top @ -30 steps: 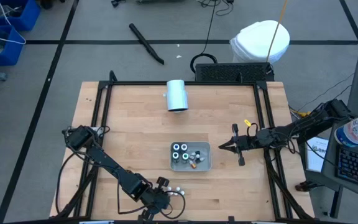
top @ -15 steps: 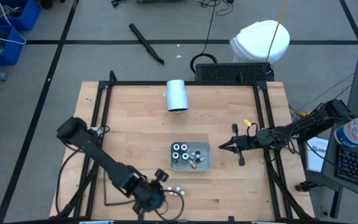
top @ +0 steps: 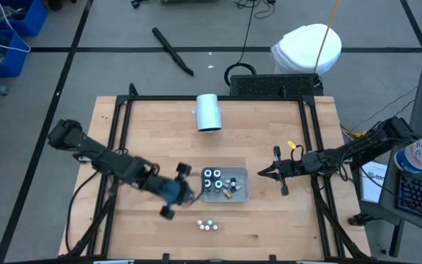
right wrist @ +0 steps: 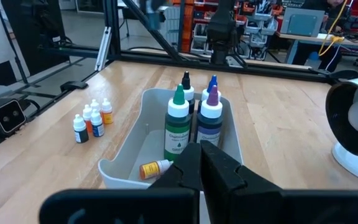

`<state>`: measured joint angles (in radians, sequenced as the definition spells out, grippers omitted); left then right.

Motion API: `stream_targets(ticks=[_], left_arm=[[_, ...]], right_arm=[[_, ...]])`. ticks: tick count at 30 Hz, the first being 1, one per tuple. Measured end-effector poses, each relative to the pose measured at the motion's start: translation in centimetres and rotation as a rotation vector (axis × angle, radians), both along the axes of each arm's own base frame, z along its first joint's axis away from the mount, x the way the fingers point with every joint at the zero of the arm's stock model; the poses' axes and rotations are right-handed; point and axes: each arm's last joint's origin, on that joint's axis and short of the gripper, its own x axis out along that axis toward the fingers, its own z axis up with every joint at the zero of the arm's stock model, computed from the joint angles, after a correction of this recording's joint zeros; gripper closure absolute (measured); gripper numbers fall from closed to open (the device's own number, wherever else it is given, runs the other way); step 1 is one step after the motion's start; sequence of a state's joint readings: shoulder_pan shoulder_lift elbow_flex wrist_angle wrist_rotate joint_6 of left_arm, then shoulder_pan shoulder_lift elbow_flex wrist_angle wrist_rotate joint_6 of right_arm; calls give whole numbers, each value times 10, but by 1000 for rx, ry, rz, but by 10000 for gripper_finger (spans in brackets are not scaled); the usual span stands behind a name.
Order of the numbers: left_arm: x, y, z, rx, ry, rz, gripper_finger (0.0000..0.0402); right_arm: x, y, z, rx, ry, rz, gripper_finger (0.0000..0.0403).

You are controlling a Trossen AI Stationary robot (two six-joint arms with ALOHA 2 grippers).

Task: Pick & Place food coloring
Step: Put the small blue food coloring bottle into the gray bin

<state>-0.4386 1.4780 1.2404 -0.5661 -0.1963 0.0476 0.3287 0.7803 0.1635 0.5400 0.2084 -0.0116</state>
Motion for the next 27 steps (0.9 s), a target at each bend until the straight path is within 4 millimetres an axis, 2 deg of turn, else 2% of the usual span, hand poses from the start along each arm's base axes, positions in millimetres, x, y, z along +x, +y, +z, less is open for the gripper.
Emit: stream_targets(ticks=[3,6,11,19,22,27], left_arm=[[12,18,-4,-49,-24,102,338],[31,28,-6,-84,-41,158,338],[68,26,-10,-29,1,91,338],[147,26,-23,30,79,30,339],[167,29,-29,55,88,21,339],[189,41,-56,77,128,7,339]], right_arm=[[0,0,0,1,-1,0,403],[0,0,0,1,-2,0,403],[0,0,0,-1,-2,0,403],[0,0,-1,-3,7,1,403],[0,0,-2,-6,16,0,403],[0,0,-2,-8,21,1,403]])
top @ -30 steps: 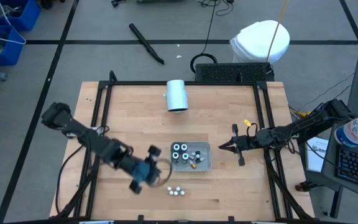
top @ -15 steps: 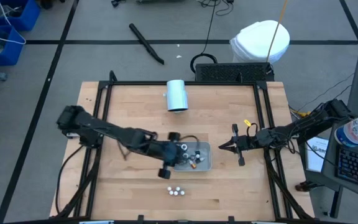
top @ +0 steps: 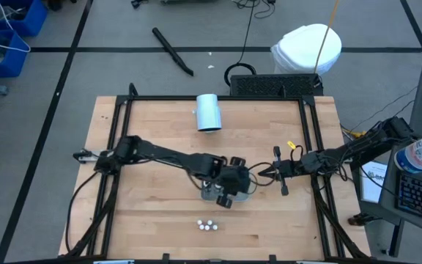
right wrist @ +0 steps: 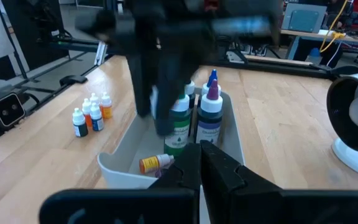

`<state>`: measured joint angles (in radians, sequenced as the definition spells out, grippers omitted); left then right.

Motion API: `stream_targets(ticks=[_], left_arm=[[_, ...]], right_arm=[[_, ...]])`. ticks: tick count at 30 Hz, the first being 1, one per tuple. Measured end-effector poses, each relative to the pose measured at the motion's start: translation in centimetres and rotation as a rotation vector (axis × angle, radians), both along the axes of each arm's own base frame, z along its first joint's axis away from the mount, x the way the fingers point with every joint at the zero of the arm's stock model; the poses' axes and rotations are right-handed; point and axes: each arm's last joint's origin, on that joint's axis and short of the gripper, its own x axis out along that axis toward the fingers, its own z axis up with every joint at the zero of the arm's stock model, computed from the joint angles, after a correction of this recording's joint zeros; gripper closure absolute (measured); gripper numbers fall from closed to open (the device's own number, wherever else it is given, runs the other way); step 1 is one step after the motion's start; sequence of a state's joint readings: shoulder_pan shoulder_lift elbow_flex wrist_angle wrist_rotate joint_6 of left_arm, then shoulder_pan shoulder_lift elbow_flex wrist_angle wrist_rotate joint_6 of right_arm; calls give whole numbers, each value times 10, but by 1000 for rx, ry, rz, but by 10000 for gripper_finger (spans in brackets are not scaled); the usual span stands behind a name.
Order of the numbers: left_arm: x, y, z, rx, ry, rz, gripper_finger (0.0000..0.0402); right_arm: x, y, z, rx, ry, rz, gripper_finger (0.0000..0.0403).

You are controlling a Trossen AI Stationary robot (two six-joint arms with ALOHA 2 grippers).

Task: Pick & Place food coloring
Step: Put the small blue food coloring bottle into the gray bin

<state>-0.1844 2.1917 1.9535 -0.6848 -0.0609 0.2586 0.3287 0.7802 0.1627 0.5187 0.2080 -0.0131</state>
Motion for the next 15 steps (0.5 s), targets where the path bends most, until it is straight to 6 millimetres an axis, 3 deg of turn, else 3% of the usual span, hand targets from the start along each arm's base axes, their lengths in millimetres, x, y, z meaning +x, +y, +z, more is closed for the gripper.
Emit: stream_targets(ticks=[7,15], left_arm=[[16,23,-33,-5,38,46,339],[21,33,-44,-10,53,69,339]], right_arm=[[0,0,0,-4,0,1,403],[0,0,0,-9,-2,2,403]])
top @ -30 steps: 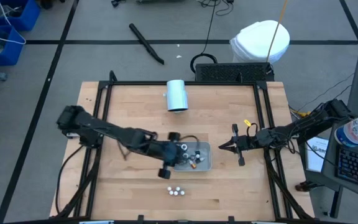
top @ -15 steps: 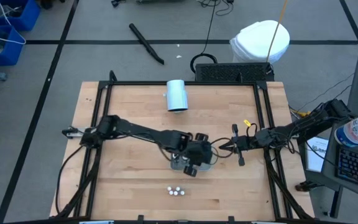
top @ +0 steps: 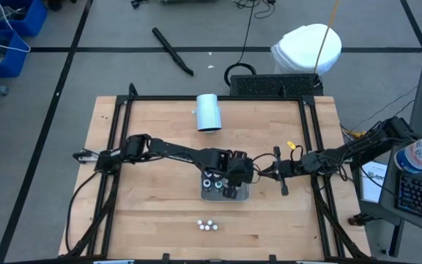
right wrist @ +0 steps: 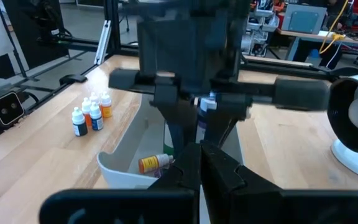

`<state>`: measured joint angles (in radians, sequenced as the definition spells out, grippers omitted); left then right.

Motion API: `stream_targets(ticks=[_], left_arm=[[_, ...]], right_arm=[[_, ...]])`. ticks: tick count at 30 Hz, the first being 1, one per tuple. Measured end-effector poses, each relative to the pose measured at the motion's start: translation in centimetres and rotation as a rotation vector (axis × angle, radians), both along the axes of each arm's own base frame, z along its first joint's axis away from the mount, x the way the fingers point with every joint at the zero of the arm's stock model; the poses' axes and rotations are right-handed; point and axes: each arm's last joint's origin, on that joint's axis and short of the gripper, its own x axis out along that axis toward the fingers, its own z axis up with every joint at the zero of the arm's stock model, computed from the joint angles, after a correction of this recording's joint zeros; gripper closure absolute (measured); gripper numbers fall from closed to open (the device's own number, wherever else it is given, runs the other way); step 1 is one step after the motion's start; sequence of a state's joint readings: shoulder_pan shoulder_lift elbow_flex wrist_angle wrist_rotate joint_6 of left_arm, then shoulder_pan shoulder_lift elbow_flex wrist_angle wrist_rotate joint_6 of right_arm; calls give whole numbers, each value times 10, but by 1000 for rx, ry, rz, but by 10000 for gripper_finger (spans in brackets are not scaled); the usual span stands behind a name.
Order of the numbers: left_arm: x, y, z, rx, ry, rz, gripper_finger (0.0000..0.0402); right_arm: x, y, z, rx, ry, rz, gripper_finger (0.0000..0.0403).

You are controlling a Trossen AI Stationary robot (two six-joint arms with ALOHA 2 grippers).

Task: Pick & Place food coloring
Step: Put the small blue food coloring bottle into the gray bin

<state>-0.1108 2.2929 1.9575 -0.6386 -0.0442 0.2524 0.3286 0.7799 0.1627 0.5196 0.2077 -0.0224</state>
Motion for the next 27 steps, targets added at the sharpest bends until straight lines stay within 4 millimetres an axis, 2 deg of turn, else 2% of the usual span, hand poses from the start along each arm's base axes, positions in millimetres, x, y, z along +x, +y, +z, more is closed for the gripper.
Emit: stream_targets(ticks=[12,22,27], left_arm=[[-3,10,-28,2,3,18,339],[-2,16,-26,-15,-6,54,337],[-2,16,-26,-22,-9,63,292]], right_arm=[[0,0,0,-1,0,0,403],[0,0,0,0,-3,0,403],[0,0,0,0,-3,0,403]])
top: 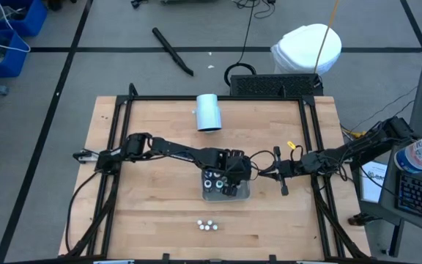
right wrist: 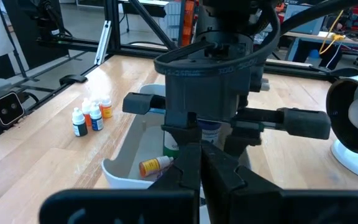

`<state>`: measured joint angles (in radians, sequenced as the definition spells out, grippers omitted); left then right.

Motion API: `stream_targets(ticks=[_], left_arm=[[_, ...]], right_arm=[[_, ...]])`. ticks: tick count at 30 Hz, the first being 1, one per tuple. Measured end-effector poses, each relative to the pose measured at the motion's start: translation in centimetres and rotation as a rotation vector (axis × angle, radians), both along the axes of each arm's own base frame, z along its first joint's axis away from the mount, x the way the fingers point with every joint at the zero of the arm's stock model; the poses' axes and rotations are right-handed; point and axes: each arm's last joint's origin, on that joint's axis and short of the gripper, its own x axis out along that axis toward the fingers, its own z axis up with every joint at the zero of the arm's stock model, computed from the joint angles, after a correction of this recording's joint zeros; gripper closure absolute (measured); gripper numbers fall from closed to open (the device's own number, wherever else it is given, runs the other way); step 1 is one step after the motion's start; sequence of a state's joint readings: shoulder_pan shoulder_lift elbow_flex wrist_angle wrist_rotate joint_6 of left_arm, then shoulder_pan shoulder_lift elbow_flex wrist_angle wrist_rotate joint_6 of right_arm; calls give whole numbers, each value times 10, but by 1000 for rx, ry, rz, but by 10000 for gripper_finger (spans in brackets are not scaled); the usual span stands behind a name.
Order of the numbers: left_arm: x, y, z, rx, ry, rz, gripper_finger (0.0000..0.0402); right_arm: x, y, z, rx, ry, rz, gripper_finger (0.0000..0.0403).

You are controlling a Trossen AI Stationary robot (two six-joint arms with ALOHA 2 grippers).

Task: Pick & Place food coloring
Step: Put the small blue food coloring bottle into the gray bin, then put the small green food coloring bottle into the gray bin

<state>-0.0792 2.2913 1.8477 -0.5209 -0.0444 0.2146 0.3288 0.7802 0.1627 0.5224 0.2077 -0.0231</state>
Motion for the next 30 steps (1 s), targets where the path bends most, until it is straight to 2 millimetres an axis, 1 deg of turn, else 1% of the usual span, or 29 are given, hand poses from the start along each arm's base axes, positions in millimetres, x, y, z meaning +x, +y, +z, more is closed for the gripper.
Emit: stream_targets(ticks=[3,6,9,10,12,13,15,16,19,21,23,24,26,28,29,30], left_arm=[[0,0,0,0,0,0,251],[2,0,4,1,-12,10,214],[0,-2,19,14,-1,-11,188],[-1,-4,29,21,-1,-24,181],[-8,-10,55,27,-27,-49,170],[-12,-14,71,25,-50,-58,167],[-26,-22,102,23,-71,-78,165],[-38,-26,118,25,-71,-91,166],[-76,-31,149,51,22,-112,188],[-102,-31,159,45,88,-75,217],[-127,-32,161,24,108,-39,255],[-139,-32,159,13,102,-29,277],[-162,-34,149,-31,57,-25,322],[-186,-34,129,-89,3,-35,368],[-198,-34,116,-119,-37,-42,384],[-210,-34,103,-148,-83,-45,392]], right_arm=[[0,0,0,0,0,0,403],[0,0,0,0,0,0,403],[0,0,0,0,0,0,403],[0,0,0,0,1,0,403],[0,0,0,-1,4,0,403],[0,0,0,-1,4,0,403],[0,0,0,-2,5,0,403],[0,0,-1,-2,5,1,403],[0,0,-1,-8,9,1,403],[0,0,-1,-8,11,1,403],[0,0,-1,-4,13,0,403],[0,0,-1,-3,15,0,403],[0,0,-2,-2,17,0,403],[0,0,-2,-3,18,0,403],[0,0,-2,-3,18,0,403],[0,0,-2,-2,18,0,403]])
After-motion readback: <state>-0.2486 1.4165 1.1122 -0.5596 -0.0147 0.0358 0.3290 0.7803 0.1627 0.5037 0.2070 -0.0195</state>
